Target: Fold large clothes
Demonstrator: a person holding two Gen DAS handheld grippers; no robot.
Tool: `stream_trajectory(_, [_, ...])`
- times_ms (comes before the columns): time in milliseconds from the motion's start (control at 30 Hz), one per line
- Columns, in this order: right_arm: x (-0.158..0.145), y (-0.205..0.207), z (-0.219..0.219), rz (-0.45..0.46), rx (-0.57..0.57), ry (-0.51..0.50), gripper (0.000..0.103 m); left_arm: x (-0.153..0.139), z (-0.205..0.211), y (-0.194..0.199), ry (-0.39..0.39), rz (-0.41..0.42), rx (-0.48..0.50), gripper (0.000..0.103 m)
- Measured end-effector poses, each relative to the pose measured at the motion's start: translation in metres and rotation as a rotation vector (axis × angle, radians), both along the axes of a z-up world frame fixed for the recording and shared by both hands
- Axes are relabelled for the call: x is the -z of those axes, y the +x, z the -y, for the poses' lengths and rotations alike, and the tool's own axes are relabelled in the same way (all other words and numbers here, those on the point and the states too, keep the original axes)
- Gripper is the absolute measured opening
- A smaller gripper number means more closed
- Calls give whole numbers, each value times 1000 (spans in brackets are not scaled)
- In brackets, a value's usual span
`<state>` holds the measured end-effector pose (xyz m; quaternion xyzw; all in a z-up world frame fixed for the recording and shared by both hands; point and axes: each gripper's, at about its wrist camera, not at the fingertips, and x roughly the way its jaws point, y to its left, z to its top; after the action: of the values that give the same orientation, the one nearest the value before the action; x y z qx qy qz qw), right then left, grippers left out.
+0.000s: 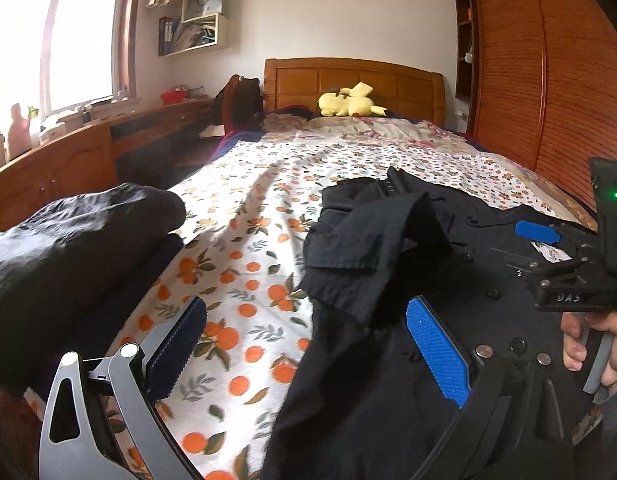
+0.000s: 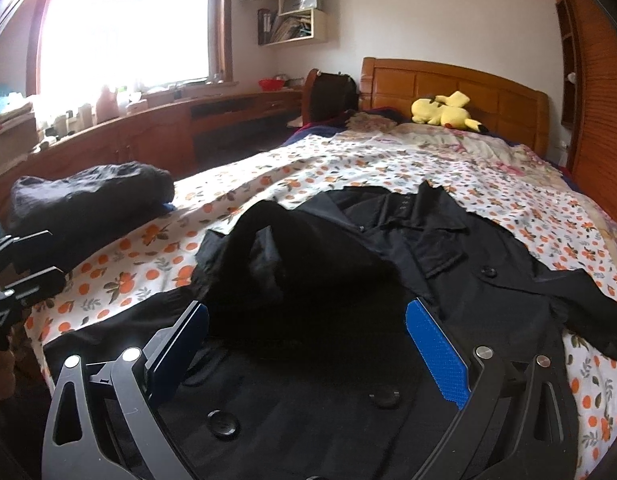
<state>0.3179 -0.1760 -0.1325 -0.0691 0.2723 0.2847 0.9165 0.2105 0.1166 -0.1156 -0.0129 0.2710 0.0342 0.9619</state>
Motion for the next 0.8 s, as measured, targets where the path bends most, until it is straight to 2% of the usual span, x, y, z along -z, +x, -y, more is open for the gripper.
stream_trajectory(100, [0, 0, -14, -22, -20, -1, 94, -4, -10, -7, -25, 7, -2, 101])
stream_trajectory(200, [3, 3, -32, -64, -58, -8, 83, -9, -14, -14, -13, 23, -6, 101])
stream_trajectory(367, [8, 9, -64, -122, -109, -28, 78, -18, -22, -27, -18, 52, 1, 101])
stream_trajectory(567, [25, 25, -102, -231, -150, -43, 64, -24, -31, -36, -29, 67, -1, 101])
stream_trajectory(667, [36, 33, -115, -269, -143, -64, 54, -24, -32, -39, -25, 67, 0, 101])
stream_trajectory(700, [39, 35, -117, -278, -140, -71, 47, -24, -32, -39, -25, 67, 0, 101])
stream_trajectory(767, [44, 38, -119, -291, -139, -88, 24, -23, -33, -40, -26, 64, 0, 101])
stream_trajectory(800, [45, 39, -118, -303, -149, -92, 7, -23, -33, -40, -28, 62, 1, 101])
